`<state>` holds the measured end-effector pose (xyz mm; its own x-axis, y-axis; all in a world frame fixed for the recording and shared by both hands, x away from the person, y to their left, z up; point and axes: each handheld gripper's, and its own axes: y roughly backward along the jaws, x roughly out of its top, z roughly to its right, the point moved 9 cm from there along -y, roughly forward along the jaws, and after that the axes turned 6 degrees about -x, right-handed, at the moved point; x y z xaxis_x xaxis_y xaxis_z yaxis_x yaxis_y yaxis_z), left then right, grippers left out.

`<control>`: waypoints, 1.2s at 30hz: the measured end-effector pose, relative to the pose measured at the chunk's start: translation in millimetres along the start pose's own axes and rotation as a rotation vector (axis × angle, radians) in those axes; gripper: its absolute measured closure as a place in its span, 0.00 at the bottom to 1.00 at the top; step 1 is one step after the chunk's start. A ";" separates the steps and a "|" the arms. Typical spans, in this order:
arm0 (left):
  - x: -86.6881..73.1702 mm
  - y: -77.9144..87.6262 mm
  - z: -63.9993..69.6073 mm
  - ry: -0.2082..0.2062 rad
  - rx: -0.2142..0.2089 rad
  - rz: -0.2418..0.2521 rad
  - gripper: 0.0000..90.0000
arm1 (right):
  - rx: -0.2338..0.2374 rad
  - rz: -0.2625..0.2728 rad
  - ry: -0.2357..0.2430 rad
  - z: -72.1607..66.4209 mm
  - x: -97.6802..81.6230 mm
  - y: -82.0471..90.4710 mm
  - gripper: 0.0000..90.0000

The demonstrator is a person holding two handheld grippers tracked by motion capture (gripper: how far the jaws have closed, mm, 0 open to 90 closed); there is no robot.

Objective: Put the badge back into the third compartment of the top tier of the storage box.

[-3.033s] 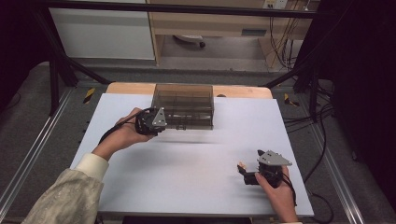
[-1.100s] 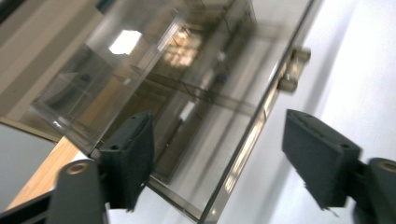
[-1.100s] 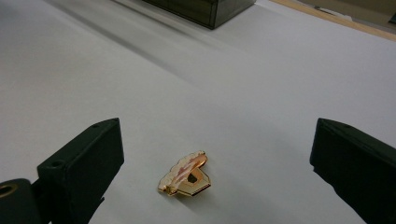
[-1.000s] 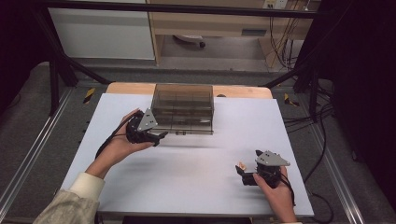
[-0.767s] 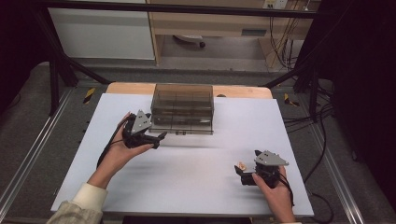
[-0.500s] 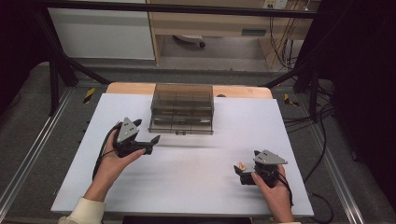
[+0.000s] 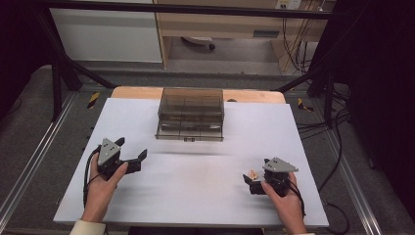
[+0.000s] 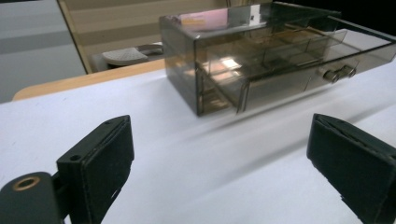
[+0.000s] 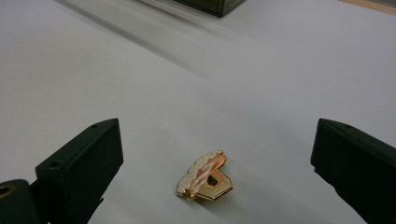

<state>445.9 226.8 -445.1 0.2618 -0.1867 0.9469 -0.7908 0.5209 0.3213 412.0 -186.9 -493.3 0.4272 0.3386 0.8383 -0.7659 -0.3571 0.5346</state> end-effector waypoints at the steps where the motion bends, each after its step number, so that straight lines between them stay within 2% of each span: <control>1: -5.4 2.0 -1.5 0.001 0.004 -0.011 0.08 | -0.001 -0.006 -0.002 0.5 -0.8 -0.8 0.03; 3: -14.9 5.0 -3.8 0.016 0.016 -0.027 0.08 | -0.003 -0.018 -0.016 1.0 -1.9 -2.8 0.03; 6: -22.8 10.2 -1.0 0.029 0.019 -0.041 0.08 | 0.003 -0.031 -0.011 -1.1 -3.4 -4.4 0.03; 9: -25.3 15.6 5.7 0.030 0.013 -0.043 0.08 | 0.010 -0.050 0.004 -3.6 -6.6 -5.7 0.03; 12: -29.4 18.2 11.6 0.043 -0.018 -0.052 0.07 | 0.017 -0.062 0.004 -4.1 -8.7 -6.4 0.03; 14: -31.2 18.5 10.0 0.043 -0.016 -0.057 0.07 | 0.021 -0.061 -0.005 -4.8 -9.0 -5.9 0.03; 17: -30.8 17.3 6.5 0.067 -0.002 -0.052 0.07 | 0.024 -0.078 0.005 -6.2 -11.4 -6.8 0.03; 26: -34.3 14.6 4.9 0.064 0.010 -0.068 0.07 | 0.047 -0.114 -0.001 -11.4 -17.5 -10.5 0.03; 31: -35.6 12.3 6.9 0.047 0.009 -0.078 0.07 | 0.047 -0.159 0.001 -11.0 -24.1 -12.4 0.08; 33: -37.3 11.9 7.5 0.023 0.020 -0.096 0.08 | 0.034 -0.172 -0.016 -8.3 -25.7 -11.3 0.15; 36: -36.5 11.4 7.9 0.019 0.016 -0.092 0.08 | 0.030 -0.184 -0.029 -5.7 -27.0 -10.4 0.23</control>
<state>423.0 233.0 -476.0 0.3440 -0.2169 0.9136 -0.7715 0.4893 0.4067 405.7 -187.3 -522.1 0.5723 0.3758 0.7289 -0.6595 -0.3173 0.6815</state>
